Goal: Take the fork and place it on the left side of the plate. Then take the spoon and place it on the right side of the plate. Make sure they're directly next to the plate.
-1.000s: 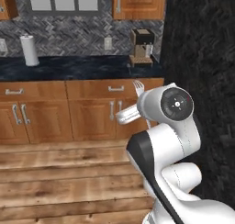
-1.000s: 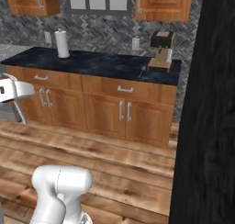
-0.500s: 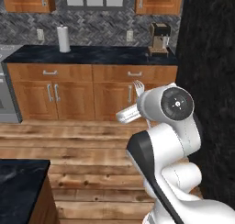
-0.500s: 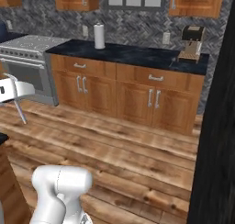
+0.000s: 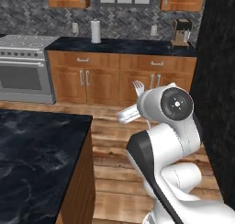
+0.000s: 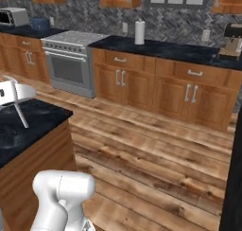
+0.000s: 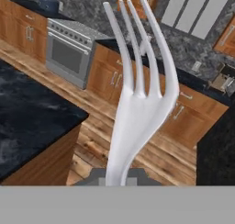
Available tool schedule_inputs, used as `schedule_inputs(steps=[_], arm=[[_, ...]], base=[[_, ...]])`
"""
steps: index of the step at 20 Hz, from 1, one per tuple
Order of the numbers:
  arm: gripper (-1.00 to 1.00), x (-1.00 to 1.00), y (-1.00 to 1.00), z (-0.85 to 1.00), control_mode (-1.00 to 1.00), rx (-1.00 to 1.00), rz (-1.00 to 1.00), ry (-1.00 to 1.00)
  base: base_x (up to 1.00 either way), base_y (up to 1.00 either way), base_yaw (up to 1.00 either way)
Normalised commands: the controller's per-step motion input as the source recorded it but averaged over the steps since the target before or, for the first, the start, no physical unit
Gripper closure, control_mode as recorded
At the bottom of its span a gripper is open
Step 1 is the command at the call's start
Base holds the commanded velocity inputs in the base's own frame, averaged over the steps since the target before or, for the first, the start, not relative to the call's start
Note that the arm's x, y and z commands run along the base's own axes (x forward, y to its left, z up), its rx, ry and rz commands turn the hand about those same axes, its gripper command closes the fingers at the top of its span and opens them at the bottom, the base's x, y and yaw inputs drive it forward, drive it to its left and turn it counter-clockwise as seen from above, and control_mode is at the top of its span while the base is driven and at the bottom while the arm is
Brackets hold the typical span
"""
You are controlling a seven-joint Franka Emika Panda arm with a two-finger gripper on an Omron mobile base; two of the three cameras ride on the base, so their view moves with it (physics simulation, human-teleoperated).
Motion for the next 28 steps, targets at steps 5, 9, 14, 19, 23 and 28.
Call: schedule_inputs(steps=[5, 9, 14, 19, 23, 28], arm=[[1.00, 0.00, 0.00, 0.00, 1.00, 0.00, 0.00, 0.00], [1.00, 0.00, 0.00, 0.00, 1.00, 0.00, 0.00, 0.00], [1.00, 0.00, 0.00, 0.00, 1.00, 0.00, 0.00, 0.00], [1.00, 0.00, 0.00, 0.00, 1.00, 0.00, 0.00, 0.00], [1.00, 0.00, 0.00, 0.00, 1.00, 0.00, 0.00, 0.00], [1.00, 0.00, 0.00, 0.00, 1.00, 0.00, 0.00, 0.00]], base=[[-1.00, 0.57, 0.20], [-1.00, 0.55, 0.18], [-1.00, 0.56, 0.17], [-1.00, 0.68, 0.15], [-0.96, 0.94, 0.11], [-0.29, 1.00, 0.03]])
